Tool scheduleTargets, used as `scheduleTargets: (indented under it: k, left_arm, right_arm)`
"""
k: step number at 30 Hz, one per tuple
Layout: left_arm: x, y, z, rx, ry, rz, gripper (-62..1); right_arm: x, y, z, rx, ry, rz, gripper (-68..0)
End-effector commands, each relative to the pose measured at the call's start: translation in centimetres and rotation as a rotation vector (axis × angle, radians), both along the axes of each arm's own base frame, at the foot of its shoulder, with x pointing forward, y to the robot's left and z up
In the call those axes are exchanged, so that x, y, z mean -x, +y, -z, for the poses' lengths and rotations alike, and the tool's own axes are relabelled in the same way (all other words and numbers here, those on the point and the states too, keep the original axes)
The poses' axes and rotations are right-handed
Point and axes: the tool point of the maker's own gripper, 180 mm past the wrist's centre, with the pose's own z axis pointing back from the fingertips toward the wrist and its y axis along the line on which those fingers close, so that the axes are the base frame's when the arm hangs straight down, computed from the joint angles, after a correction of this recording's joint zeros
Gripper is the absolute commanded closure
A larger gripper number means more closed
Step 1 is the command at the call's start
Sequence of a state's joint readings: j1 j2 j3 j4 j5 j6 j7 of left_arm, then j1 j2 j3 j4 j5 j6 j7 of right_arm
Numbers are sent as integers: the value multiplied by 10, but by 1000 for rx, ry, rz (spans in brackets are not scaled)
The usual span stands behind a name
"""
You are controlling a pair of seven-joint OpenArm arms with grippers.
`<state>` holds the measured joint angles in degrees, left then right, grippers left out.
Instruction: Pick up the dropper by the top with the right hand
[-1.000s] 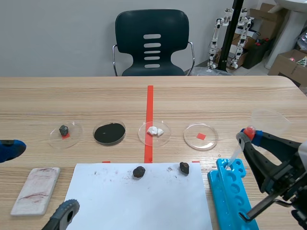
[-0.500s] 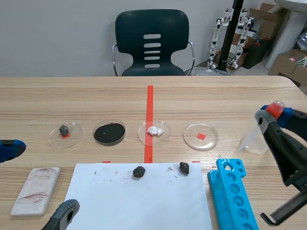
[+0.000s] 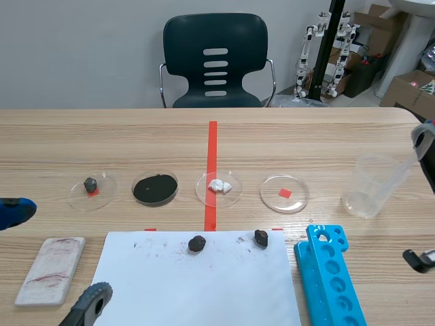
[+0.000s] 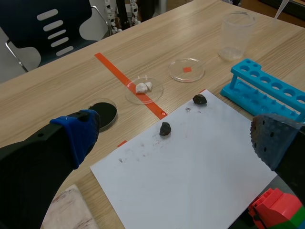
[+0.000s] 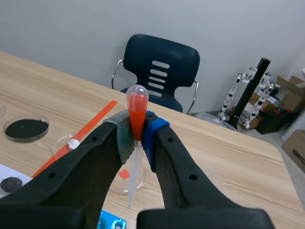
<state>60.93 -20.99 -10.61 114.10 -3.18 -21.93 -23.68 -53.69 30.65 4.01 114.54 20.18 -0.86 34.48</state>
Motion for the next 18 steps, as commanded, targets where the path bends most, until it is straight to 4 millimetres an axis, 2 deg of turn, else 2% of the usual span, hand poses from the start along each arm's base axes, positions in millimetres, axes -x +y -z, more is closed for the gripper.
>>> scheduleTargets:
  k: [1,18]
  left_arm:
    - [-3,-1,-8,15,-26,1,-623]
    - [-3,-1,-8,15,-27,1,-623]
  right_arm:
    - [-5,-1,-5,6,-21,0,-10]
    - [-6,-1,-3,10,-11,2,-11]
